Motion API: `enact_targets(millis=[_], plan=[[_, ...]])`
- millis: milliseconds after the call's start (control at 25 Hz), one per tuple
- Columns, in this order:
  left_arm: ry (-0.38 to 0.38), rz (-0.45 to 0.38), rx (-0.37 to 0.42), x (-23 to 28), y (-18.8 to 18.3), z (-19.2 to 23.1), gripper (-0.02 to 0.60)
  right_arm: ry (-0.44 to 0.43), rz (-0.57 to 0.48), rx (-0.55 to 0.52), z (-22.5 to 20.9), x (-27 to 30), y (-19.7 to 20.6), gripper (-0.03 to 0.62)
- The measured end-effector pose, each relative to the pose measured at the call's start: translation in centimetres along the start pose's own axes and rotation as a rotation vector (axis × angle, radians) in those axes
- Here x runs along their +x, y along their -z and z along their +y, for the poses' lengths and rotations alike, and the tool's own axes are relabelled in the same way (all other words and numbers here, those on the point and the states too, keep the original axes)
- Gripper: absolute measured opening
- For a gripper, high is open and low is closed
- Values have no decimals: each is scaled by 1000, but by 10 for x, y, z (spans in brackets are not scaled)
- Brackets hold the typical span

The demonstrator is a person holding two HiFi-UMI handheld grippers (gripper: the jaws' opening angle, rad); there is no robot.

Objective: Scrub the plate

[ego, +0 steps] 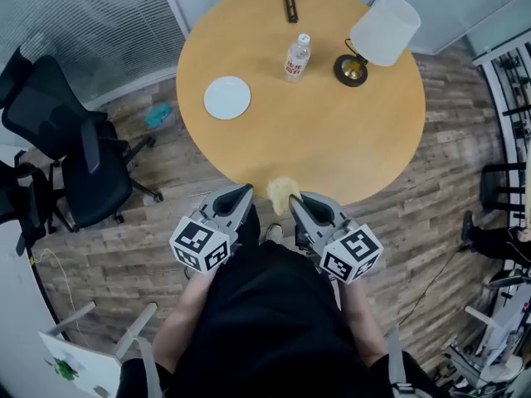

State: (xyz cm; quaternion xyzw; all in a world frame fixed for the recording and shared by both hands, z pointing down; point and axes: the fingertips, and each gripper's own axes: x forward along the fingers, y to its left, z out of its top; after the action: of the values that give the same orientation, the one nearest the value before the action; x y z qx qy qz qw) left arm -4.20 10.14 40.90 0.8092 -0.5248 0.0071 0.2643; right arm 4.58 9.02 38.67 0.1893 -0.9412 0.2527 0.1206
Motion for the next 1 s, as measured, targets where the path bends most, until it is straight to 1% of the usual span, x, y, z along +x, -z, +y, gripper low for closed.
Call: enact_targets(millis=[80,200,280,400,560,640,800,920,1000], plan=[[15,1,10,7,-13,16,11,22,-18,7,-7,16,-16,30],[37,6,-18,15,-25,43,11,40,-39,-2,-12,38,-35,30],[51,4,-59,20,-34,61,11,53,-47,-6,-13,51,-45,29],[63,7,-151,31,-40,92,11,76,-60,-6,-16,67,-54,29],[55,28,-312,43,-31,141,11,129,-73,11,-14,84,-58,29],[51,25,-425,50,-24,162,12,158,-74,25,-17,88,-59,29],[50,13,-679,64,-8,194,12,198,-56,49,-22,96,-54,29],[35,8,-799,69,4,215,12,216,-34,59,-24,107,-50,30],[18,9,-877,71,16,229,12,214,-21,60,-22,113,-48,29]])
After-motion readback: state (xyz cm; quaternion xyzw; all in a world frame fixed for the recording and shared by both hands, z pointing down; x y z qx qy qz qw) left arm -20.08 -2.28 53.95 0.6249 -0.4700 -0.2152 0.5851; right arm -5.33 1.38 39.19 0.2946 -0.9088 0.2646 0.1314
